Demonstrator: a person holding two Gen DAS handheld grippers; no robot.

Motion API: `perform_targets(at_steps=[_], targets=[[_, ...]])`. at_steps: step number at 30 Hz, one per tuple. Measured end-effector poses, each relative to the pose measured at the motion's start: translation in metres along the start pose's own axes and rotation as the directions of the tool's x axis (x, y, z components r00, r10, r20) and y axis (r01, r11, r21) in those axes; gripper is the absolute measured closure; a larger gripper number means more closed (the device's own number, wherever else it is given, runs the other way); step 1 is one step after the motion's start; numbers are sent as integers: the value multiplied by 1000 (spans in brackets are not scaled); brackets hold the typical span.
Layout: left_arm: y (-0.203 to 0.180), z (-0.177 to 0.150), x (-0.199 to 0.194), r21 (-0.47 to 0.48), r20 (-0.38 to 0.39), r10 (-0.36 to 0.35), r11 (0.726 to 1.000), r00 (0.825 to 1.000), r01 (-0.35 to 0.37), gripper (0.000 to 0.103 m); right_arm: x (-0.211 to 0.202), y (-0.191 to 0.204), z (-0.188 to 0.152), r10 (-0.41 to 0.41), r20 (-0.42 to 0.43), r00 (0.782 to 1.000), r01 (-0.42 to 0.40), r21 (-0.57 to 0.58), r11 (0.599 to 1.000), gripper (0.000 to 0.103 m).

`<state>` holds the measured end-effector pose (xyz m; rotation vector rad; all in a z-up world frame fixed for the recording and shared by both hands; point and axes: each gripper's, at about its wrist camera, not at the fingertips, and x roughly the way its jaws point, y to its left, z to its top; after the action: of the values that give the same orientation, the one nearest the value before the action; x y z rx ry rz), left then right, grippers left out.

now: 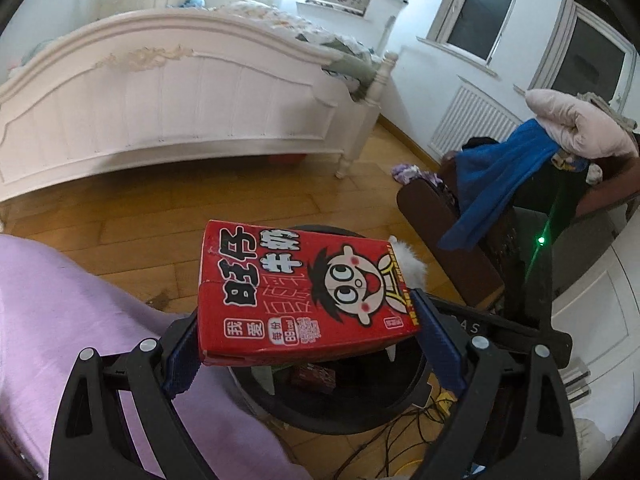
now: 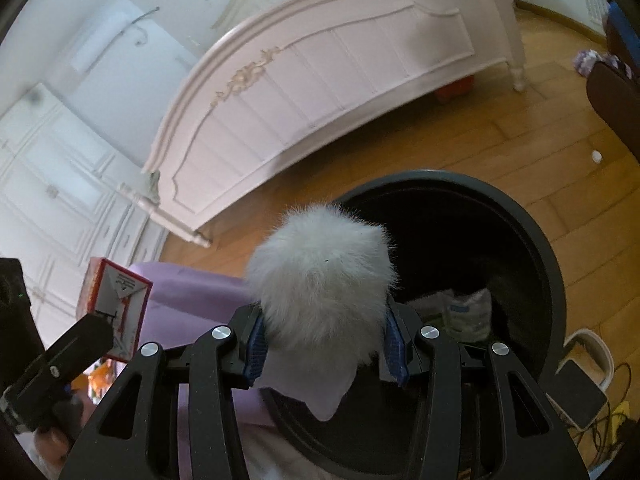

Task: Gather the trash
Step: 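Carry the red box and fluffy item with both grippers over the bin, then open both grippers to drop the red box and fluffy item into the bin, then move both open grippers back to the trash on the table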

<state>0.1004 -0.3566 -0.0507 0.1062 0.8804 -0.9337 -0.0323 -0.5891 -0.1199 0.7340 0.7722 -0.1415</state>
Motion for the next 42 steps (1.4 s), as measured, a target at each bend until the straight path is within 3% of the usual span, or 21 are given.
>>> perform_targets(at_steps=[3, 5, 15, 20, 26, 35, 42], targets=[[-3, 1, 9, 10, -20, -4, 1000, 1000, 4, 12, 0, -12, 0, -3, -3, 1000, 4, 30, 1000, 46], [-6, 3, 12, 21, -26, -2, 1000, 1000, 3, 12, -1, -15, 0, -7, 3, 1000, 7, 46, 999, 32], [-8, 0, -4, 33, -5, -6, 999, 1000, 6, 11, -8, -8, -2, -10, 10, 1000, 9, 34, 999, 29], [3, -6, -35, -5, 45, 17, 1000, 999, -17, 8, -9, 19, -7, 20, 4, 1000, -20, -20, 1000, 29], [27, -25, -88, -76, 120, 97, 993, 988, -88, 8, -7, 75, -11, 78, -20, 997, -79, -127, 989, 29], [93, -74, -178, -245, 171, 284, 940, 943, -239, 8, 5, 186, -40, 157, -104, 982, -182, -319, 930, 29], [146, -130, -248, -372, 154, 433, 858, 888, -354, 8, 21, 270, -81, 179, -208, 962, -259, -470, 844, 29]])
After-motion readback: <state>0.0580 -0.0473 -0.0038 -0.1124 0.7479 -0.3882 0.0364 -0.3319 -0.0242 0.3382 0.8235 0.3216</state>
